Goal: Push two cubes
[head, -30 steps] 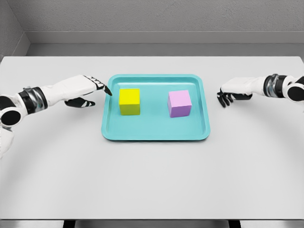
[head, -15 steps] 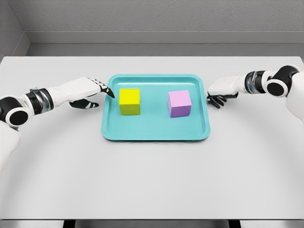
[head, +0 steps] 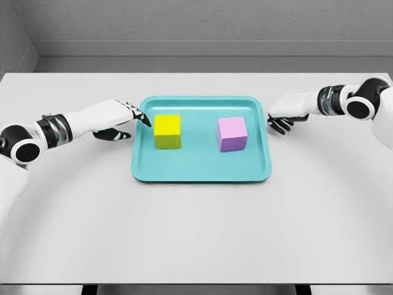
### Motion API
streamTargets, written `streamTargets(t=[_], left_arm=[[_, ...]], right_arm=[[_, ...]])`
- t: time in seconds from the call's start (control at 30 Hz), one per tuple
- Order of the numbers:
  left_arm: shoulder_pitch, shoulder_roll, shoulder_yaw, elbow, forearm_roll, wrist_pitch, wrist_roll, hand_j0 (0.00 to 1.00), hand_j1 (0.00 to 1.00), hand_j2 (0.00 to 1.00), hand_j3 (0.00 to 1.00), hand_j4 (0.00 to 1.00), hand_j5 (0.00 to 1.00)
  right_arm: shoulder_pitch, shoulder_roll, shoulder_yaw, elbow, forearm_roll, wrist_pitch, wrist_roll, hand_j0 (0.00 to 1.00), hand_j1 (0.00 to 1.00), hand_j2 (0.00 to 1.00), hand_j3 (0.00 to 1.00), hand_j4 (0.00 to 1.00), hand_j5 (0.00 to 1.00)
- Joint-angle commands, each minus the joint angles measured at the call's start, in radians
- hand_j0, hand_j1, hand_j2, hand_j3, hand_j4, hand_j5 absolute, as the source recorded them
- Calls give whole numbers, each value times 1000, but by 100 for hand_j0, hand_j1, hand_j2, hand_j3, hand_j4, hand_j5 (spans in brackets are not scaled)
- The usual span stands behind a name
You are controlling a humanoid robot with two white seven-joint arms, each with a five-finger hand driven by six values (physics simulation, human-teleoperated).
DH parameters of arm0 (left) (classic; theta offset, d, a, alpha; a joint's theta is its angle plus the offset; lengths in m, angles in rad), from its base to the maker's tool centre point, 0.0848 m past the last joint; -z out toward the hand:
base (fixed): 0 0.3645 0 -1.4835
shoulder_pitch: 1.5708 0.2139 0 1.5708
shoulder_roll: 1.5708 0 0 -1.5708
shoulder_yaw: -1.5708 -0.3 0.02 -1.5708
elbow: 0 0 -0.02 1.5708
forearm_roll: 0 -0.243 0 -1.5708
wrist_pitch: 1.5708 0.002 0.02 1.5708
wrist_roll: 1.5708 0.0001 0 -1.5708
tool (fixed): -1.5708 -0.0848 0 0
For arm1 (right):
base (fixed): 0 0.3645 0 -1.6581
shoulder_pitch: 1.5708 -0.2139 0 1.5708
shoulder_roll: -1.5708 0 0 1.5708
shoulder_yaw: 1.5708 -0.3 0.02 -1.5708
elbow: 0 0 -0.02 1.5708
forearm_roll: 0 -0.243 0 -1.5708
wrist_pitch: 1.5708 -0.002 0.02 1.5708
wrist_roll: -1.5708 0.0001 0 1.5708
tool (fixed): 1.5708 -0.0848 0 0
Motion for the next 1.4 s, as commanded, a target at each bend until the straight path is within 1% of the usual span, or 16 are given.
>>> streamTargets(t=[0.0, 0.1, 0.13, 0.2, 0.33, 0.5, 0.6, 0.63, 0.67, 0.9, 1.07, 1.17, 1.2, 1.23, 1.37], left_arm=[[0, -2, 0, 8, 6, 3, 0, 68, 68, 68, 68, 68, 68], [0, -3, 0, 21, 6, 3, 0, 68, 68, 68, 68, 68, 68], [0, -5, 0, 21, 6, 3, 0, 68, 68, 68, 68, 68, 68], [0, -13, 0, 18, 6, 3, 0, 68, 68, 68, 68, 68, 68], [0, -23, -1, 10, 7, 3, 0, 68, 68, 68, 68, 68, 68], [0, -36, -1, 7, 6, 3, 0, 68, 68, 68, 68, 68, 68], [0, -42, -6, 7, 6, 3, 0, 68, 68, 68, 68, 68, 68], [-2, -45, -21, 7, 4, 3, 0, 68, 68, 68, 68, 68, 68], [-6, -49, -21, 7, 4, 3, 0, 68, 68, 68, 68, 68, 68], [-11, -48, -23, -1, 4, 3, 0, 68, 68, 68, 68, 68, 68], [-11, -37, -20, 1, 2, 3, 0, 67, 67, 67, 67, 67, 67], [-14, -40, -17, 16, -1, 3, 0, 67, 67, 67, 67, 67, 67], [-26, -37, -18, 24, -1, 3, 0, 67, 67, 67, 67, 67, 67], [-28, -37, -18, 35, -1, 3, 0, 67, 67, 67, 67, 67, 67], [-35, -36, -17, 58, -5, 3, 0, 67, 67, 67, 67, 67, 67]], right_arm=[[0, -2, -1, -24, -3, 1, 0, 11, 11, 11, 11, 11, 11], [0, 0, 11, -34, -3, 1, 0, 11, 11, 11, 11, 11, 11], [0, 0, 13, -51, -3, 1, 0, 11, 11, 11, 11, 11, 11], [0, -2, 30, -66, -3, 1, 0, 11, 11, 11, 11, 11, 11], [-5, -2, 44, -72, -3, -1, 0, 11, 11, 11, 11, 11, 11], [-6, -3, 60, -106, -3, -1, 0, 11, 11, 11, 11, 11, 11], [-11, 1, 64, -107, -3, -2, 0, 11, 11, 11, 11, 11, 11], [-11, 5, 65, -107, -3, -1, 0, 11, 11, 11, 11, 11, 11], [-11, 6, 82, -106, -5, -1, 0, 11, 11, 11, 11, 11, 11], [-11, 11, 110, -104, -5, -1, 0, 11, 11, 11, 11, 11, 11], [-20, 11, 110, -107, -5, -2, 0, 11, 11, 11, 11, 11, 11], [-28, 9, 108, -113, -5, -2, 0, 11, 11, 11, 11, 11, 11], [-28, 5, 110, -138, -6, -2, 0, 11, 11, 11, 11, 11, 11], [-28, 1, 110, -146, -6, -2, 0, 11, 11, 11, 11, 11, 11], [-35, 3, 117, -150, -6, -2, 0, 11, 11, 11, 11, 11, 11]])
